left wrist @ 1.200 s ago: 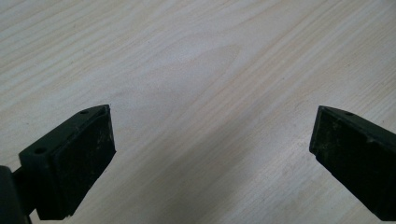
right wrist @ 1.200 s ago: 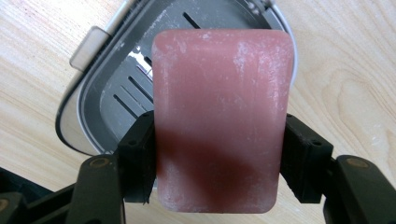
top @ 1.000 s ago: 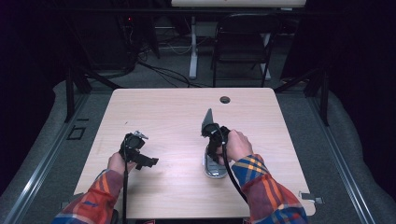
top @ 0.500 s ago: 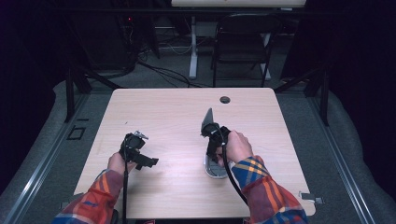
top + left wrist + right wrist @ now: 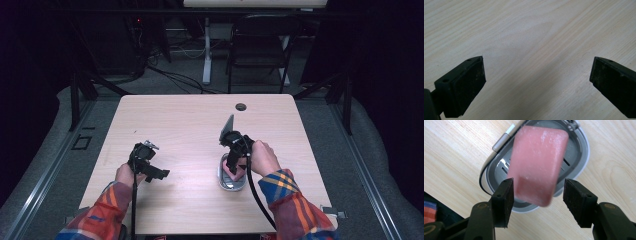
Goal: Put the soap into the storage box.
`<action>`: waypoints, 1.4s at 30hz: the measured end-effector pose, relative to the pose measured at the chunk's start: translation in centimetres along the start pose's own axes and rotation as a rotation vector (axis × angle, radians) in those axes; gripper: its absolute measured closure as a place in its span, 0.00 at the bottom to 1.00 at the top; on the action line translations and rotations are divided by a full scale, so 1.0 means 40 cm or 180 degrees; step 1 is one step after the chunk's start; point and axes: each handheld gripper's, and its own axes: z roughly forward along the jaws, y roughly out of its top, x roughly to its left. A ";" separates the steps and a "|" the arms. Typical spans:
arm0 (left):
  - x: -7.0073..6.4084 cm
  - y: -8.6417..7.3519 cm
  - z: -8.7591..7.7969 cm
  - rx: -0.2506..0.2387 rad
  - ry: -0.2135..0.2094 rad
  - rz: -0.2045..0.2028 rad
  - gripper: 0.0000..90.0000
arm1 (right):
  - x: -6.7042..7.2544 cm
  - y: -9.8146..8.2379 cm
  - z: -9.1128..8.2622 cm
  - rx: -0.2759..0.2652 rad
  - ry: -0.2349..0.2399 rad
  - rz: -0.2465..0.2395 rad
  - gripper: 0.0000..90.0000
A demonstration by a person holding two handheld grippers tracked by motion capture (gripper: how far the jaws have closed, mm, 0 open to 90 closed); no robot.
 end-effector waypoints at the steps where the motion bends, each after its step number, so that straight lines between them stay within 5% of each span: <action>1: 0.000 0.000 0.000 0.0000 -0.0002 0.0002 0.00 | -0.003 -0.005 -0.004 -0.0022 0.0018 -0.0005 0.46; 17: 0.002 0.000 0.000 -0.0031 0.0000 -0.0032 0.00 | -0.065 -0.088 -0.028 -0.0327 -0.0111 0.0134 0.32; 28: 0.001 -0.002 -0.004 -0.0103 -0.0001 -0.0087 0.00 | -0.118 -0.199 -0.041 -0.0626 -0.0339 0.0207 0.11; 31: 0.001 -0.002 -0.006 -0.0149 0.0014 -0.0098 0.00 | -0.137 -0.235 -0.047 -0.0751 -0.0299 0.0268 0.03; 42: -0.002 -0.001 -0.007 -0.0168 -0.0014 -0.0041 0.00 | -0.176 -0.357 -0.026 -0.1037 -0.0480 0.0331 0.00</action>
